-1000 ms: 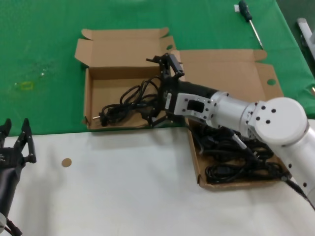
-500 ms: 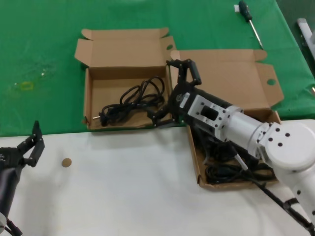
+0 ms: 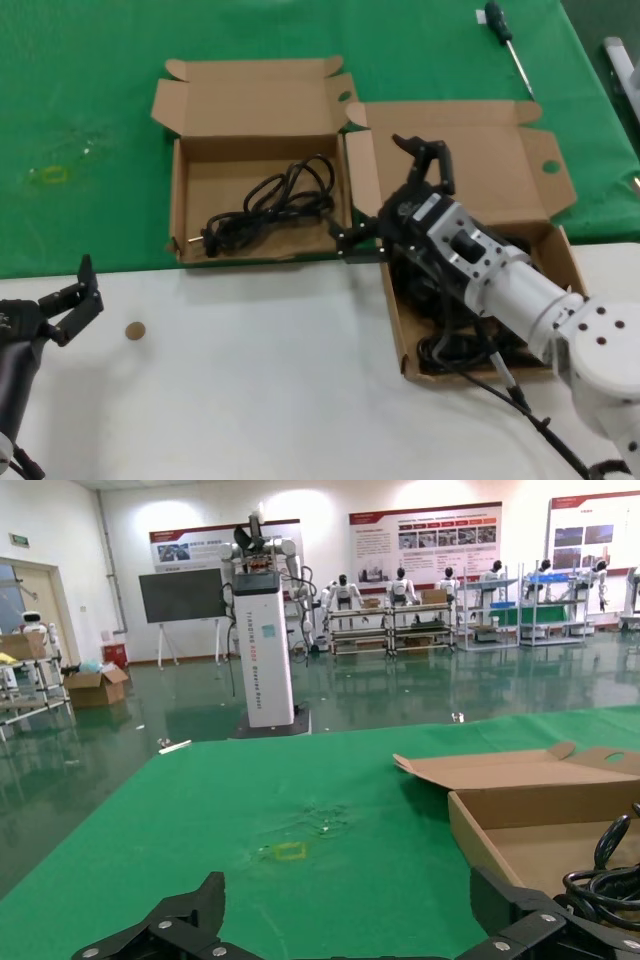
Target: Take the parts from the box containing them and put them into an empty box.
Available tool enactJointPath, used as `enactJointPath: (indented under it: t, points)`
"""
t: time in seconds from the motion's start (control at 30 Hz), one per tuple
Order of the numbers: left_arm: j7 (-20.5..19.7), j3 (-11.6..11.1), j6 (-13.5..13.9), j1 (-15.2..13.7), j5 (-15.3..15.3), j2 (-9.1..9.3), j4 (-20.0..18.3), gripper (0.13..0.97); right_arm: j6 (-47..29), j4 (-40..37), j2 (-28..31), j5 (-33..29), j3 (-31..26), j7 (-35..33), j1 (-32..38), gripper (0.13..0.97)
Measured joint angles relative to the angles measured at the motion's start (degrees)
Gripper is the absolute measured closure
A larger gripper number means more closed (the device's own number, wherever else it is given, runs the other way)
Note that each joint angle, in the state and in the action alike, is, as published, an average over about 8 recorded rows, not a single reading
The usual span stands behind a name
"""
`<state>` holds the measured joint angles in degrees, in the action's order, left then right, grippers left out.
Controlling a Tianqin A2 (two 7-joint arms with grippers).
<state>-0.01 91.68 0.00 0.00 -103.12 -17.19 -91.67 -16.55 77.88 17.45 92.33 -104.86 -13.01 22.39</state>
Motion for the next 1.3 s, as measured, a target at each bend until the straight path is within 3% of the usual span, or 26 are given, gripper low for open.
enactJointPath:
  t: [0.17,0.47,1.3]
  points:
    - [0.0,0.0,0.0,0.0,0.0,0.00,0.0,0.255,2.2,1.9,0.0,1.5,1.8,1.8,-3.1,0.129]
    - [0.0,0.0,0.0,0.0,0.0,0.00,0.0,0.157,6.3,5.3,-0.1,4.1,5.1,5.0,-8.6,0.129]
    - [0.0,0.0,0.0,0.0,0.0,0.00,0.0,0.132,15.4,12.8,-0.2,10.0,12.3,12.1,-20.8,0.129]
